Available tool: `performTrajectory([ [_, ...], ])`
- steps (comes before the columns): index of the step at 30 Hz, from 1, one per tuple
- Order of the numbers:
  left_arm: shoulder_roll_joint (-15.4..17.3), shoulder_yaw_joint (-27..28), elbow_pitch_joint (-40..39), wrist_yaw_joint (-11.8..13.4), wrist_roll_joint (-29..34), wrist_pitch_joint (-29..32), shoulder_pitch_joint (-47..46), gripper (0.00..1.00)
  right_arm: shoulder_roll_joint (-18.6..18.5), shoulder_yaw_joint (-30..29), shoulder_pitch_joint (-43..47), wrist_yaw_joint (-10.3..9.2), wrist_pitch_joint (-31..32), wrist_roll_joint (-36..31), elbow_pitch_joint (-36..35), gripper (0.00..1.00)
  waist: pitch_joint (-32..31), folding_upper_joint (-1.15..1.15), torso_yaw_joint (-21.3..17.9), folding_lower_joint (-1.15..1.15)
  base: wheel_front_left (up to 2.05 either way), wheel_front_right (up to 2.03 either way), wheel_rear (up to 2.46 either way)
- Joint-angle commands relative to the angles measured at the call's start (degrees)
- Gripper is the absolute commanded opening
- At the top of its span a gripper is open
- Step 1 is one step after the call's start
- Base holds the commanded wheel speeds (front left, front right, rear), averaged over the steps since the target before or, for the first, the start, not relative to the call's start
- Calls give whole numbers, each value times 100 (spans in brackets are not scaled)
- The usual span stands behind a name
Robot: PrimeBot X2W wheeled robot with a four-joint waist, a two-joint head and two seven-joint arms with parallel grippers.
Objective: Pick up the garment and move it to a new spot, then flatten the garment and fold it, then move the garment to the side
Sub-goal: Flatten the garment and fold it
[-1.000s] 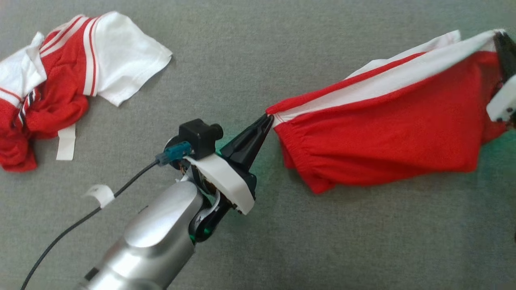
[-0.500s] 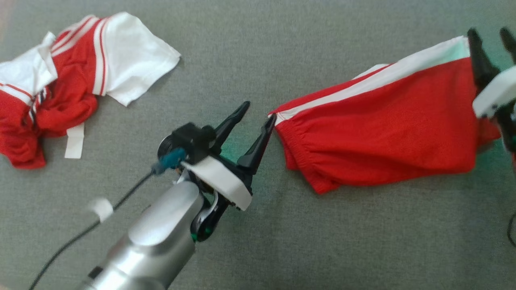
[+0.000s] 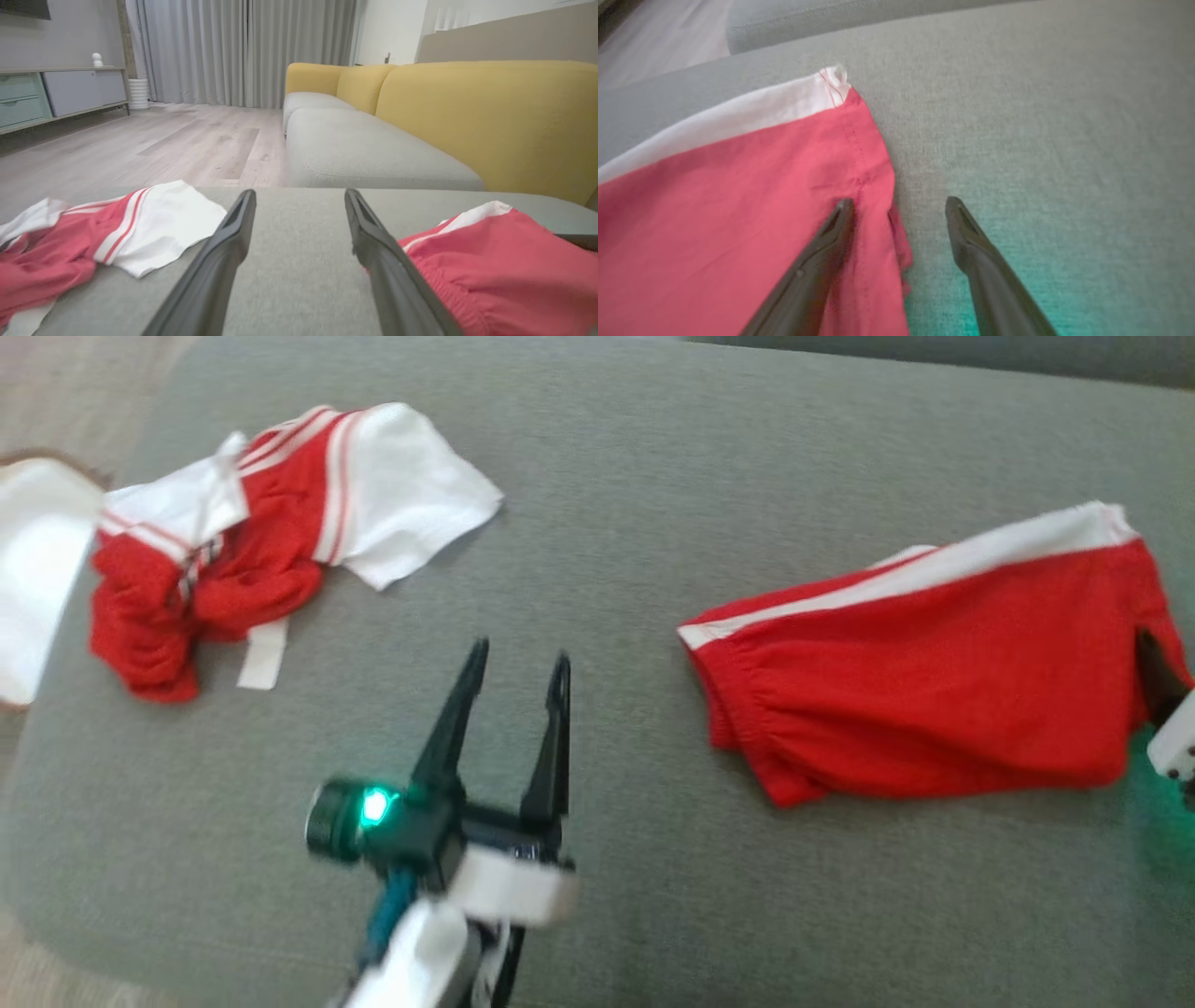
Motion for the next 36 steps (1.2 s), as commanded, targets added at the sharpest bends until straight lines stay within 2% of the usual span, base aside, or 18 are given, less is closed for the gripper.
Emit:
performTrajectory([
  [1, -23, 240, -297, 61, 183, -28, 43, 100, -106, 41, 86, 37, 70, 58, -36, 100, -53, 0, 154, 1, 0, 0, 0],
  [4, -49, 287, -447, 93, 402, -28, 240, 100, -50, 64, 113, 37, 283, 124, 104, 100, -73, 0, 233, 1, 0, 0, 0],
  [5, -62, 304, -492, 89, 474, -28, 326, 100, -31, 99, 132, 37, 380, 147, 143, 91, -84, 0, 267, 1, 0, 0, 0],
  [6, -77, 332, -523, 81, 520, -28, 403, 100, -29, 151, 153, 37, 462, 144, 169, 67, -96, 0, 293, 1, 0, 0, 0],
  [8, -99, 399, -561, 52, 587, -28, 520, 100, -31, 217, 172, 37, 502, 143, 159, 0, -117, 0, 309, 1, 0, 0, 0],
  [12, -106, 501, -528, -21, 729, -29, 639, 100, -56, 154, 102, 37, 292, 128, 159, 0, -180, 0, 202, 1, 0, 0, 0],
  [16, -131, 588, -545, -81, 822, -29, 670, 100, -126, 65, 53, 37, 103, 29, 231, 0, -298, 0, -91, 1, 0, 0, 0],
  [21, -132, 606, -449, -210, 867, -29, 802, 100, -421, -89, 206, 37, -35, 4, 299, 0, -520, 0, -406, 1, 0, 0, 0],
  [27, -6, 744, -446, -120, 1056, -29, 952, 100, -739, -259, 320, 37, -174, 28, 80, 0, -670, 0, -655, 1, 0, 0, 0],
  [32, 72, 872, -389, -13, 1128, -29, 1084, 100, -657, -296, 322, 37, -286, 63, -435, 0, -845, 0, -761, 1, 0, 0, 0],
  [36, 119, 906, -328, -12, 1134, -29, 1178, 100, -320, -256, 378, 37, -281, 67, -1086, 0, -1041, 0, -787, 1, 0, 0, 0],
])
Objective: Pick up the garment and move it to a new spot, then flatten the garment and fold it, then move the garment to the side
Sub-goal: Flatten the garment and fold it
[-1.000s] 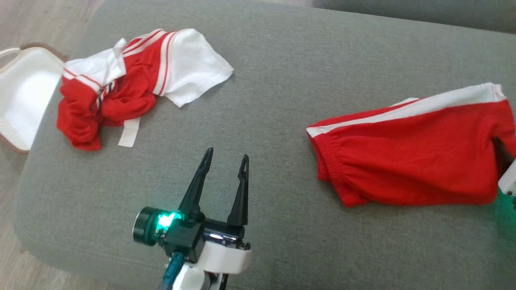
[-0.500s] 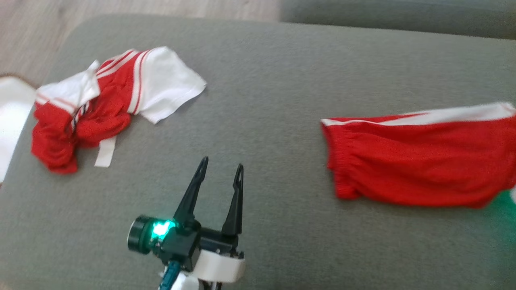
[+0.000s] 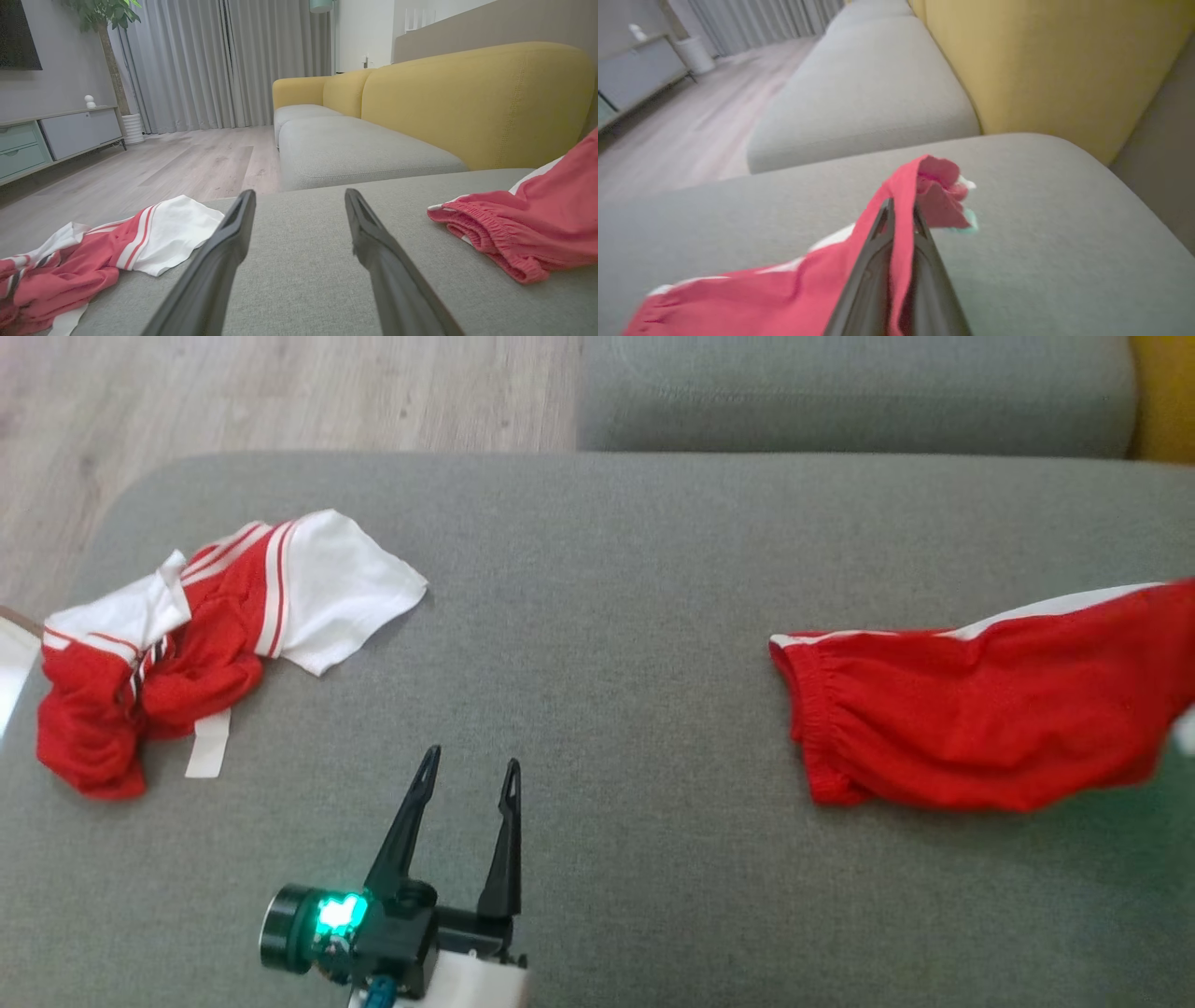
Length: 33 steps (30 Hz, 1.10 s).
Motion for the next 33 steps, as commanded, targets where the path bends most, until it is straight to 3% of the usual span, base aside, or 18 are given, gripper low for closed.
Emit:
performTrajectory([
  [1, 70, 215, -122, 11, 42, -29, -60, 100, 30, 107, 77, 37, -39, 1, -437, 0, -143, 0, -9, 0, 0, 0, 0],
  [10, 125, 186, -28, -65, -65, -29, 105, 100, 1210, 726, 378, 37, 347, -369, -1762, 0, -459, 0, 128, 0, 0, 0, 0],
  [17, 72, 117, 39, -137, -167, -10, 83, 100, 1992, 1488, 495, 37, 567, -309, -1681, 0, -432, 0, 285, 0, 0, 0, 0],
  [19, 45, 116, 56, -139, -201, -11, 65, 100, 2112, 1662, 538, 37, 550, -289, -1570, 100, -427, 0, 316, 0, 0, 0, 0],
  [24, 30, 170, 67, -112, -279, -17, 100, 100, 2090, 1748, 745, 37, 199, -229, -1654, 100, -467, 0, 305, 0, 0, 0, 0],
  [31, 68, 265, 31, -61, -363, -22, 214, 100, 1638, 1254, 1222, 37, -282, -568, -1918, 100, -541, 0, 225, 0, 0, 0, 0],
  [32, 72, 269, 28, -46, -353, -22, 214, 100, 1568, 1233, 1240, 37, -294, -658, -1901, 83, -543, 0, 235, 0, 0, 0, 0],
  [33, 71, 270, 28, -36, -348, -23, 211, 100, 1513, 1227, 1241, 37, -302, -725, -1869, 22, -544, 0, 249, 0, 0, 0, 0],
])
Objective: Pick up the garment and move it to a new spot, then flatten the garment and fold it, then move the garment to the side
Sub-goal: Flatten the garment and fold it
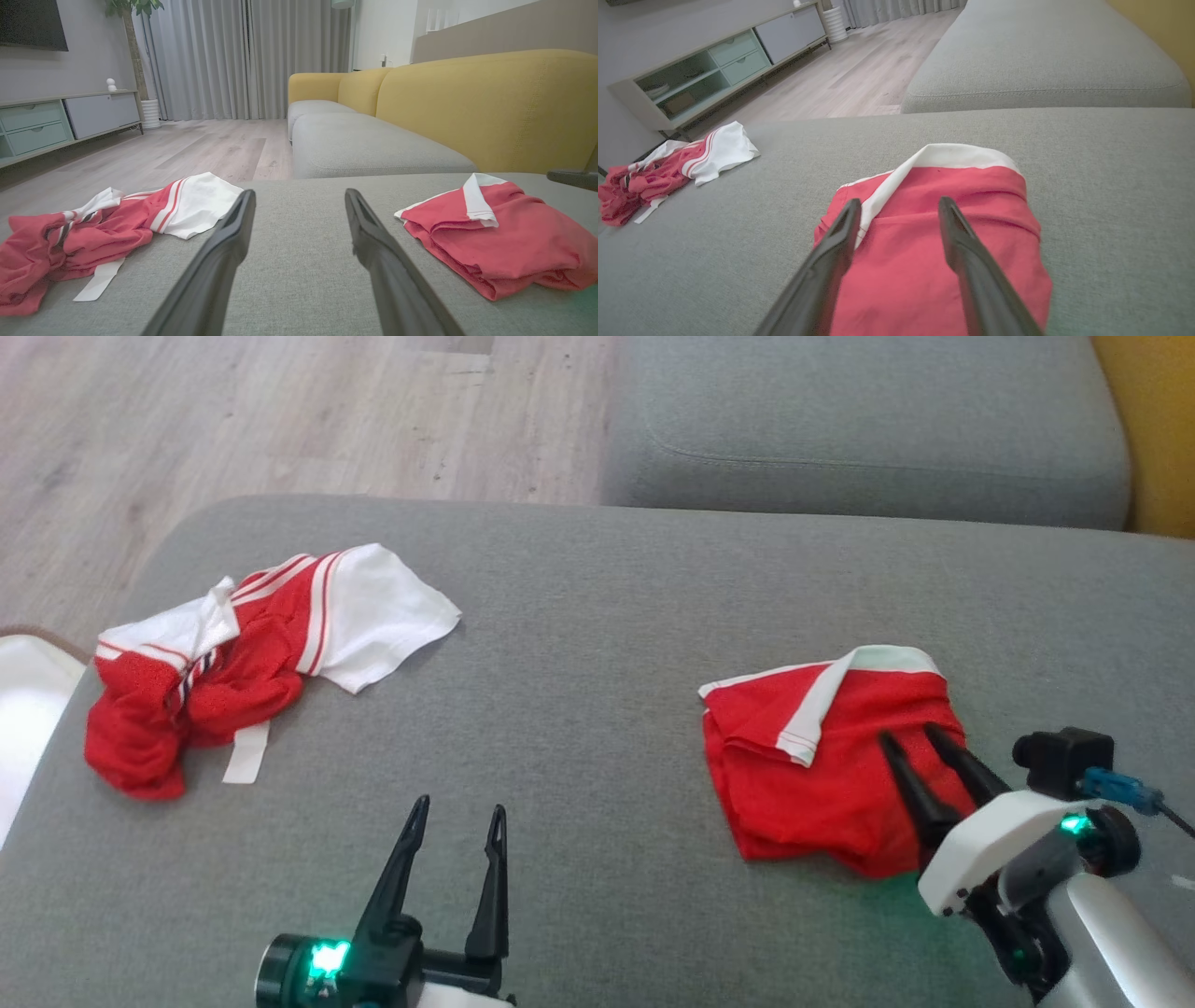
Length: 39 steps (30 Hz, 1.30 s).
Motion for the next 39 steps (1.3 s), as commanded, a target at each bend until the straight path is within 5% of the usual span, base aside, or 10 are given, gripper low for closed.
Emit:
performTrajectory([
  [1, 3, 208, -193, 30, -12, -24, -180, 100, -105, 81, -213, 37, -65, -79, -147, 0, 2, 0, 33, 0, 0, 0, 0],
  [8, -51, 93, -124, -118, -75, -27, -284, 100, -355, 676, -776, 37, 148, -439, 803, 0, 85, 0, 486, 0, 0, 0, 0],
  [16, -146, 10, -176, -265, -131, -29, -430, 100, -120, 912, -1492, 37, 174, -264, 1933, 0, 359, 0, 926, 0, 0, 0, 0],
  [24, -251, 143, -390, -299, -54, -29, -449, 100, 65, 721, -1851, 37, -1575, -470, 2180, 0, 446, 0, 892, 0, 0, 0, 0],
  [26, -267, 213, -396, -273, -19, -30, -402, 100, 158, 591, -1696, 37, -1809, -539, 2145, 45, 396, 0, 798, 0, 0, 0, 0],
  [27, -270, 250, -400, -256, 13, -30, -377, 100, 184, 511, -1578, 37, -1863, -581, 2084, 100, 359, 0, 740, 0, 0, 0, 0],
  [30, -278, 478, -437, -64, 124, -30, -243, 100, 247, 142, -1089, 37, -1910, -808, 1569, 100, 209, 0, 497, 0, 0, 0, 0],
  [39, -217, 933, -545, -48, 219, -30, 253, 100, 521, -826, 814, 37, -1915, -1601, -593, 100, -191, 0, -185, 0, 0, 0, 0],
])
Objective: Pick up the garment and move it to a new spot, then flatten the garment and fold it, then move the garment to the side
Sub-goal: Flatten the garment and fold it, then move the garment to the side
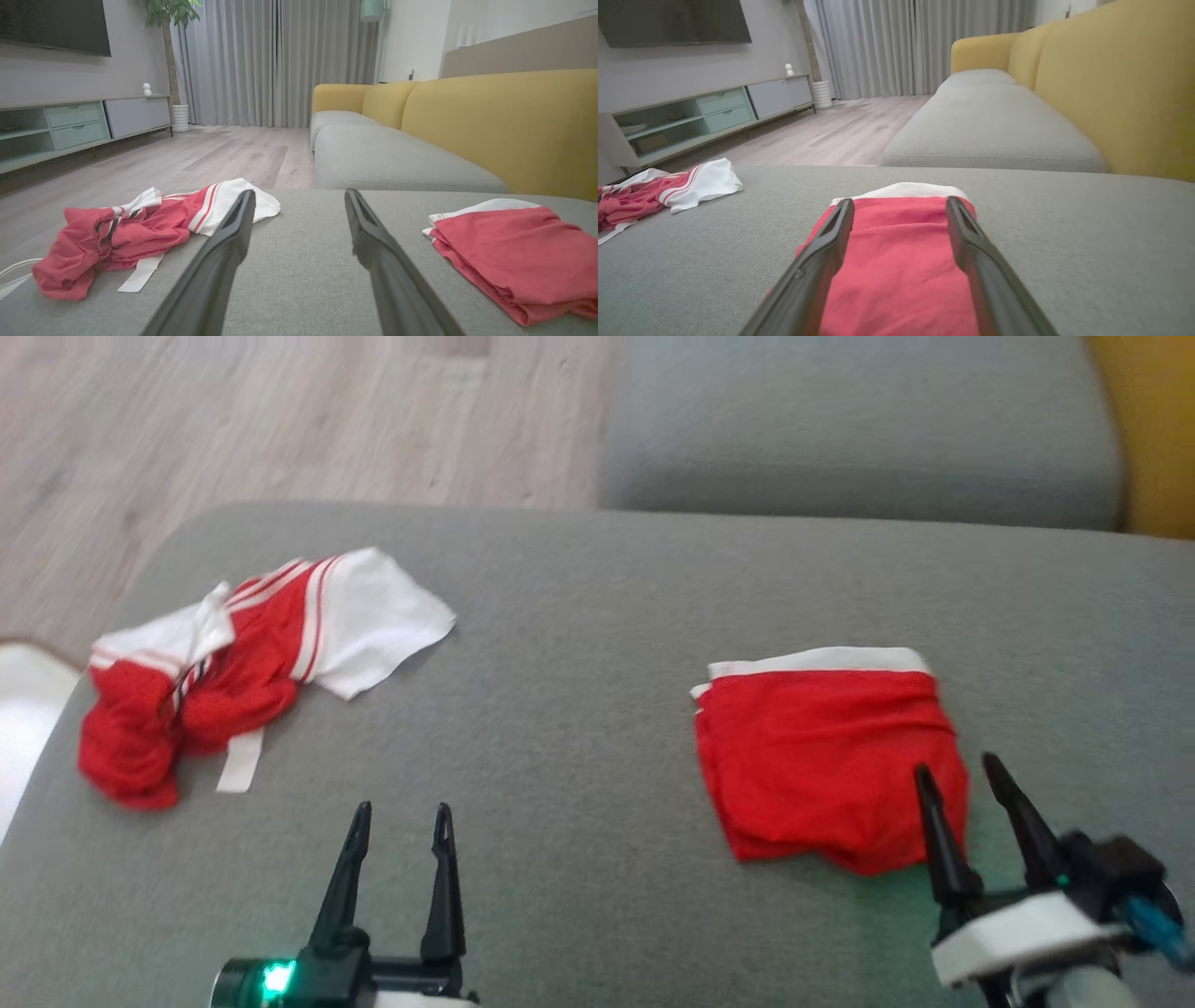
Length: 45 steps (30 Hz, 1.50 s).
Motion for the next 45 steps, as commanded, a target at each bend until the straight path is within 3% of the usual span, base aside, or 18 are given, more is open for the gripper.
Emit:
performTrajectory([
  [1, -15, 242, -199, -16, 34, -29, -79, 100, 3, 36, -62, 37, -76, -78, -334, 100, -205, 0, -199, 0, 0, 0, 0],
  [7, -43, 517, -124, -142, 97, -29, 262, 100, 278, -200, 662, 37, -77, -163, -781, 100, -462, 0, -436, 0, 0, 0, 0],
  [18, -142, 727, 190, -387, 257, -29, 555, 100, 533, -478, 927, 37, -77, -324, -802, 100, -631, 0, -627, 0, 0, 0, 0],
  [45, -282, 913, 73, -497, 417, -29, 480, 100, 602, -537, 936, 37, -77, -510, -691, 100, -605, 0, -583, 0, 0, 0, 0],
])
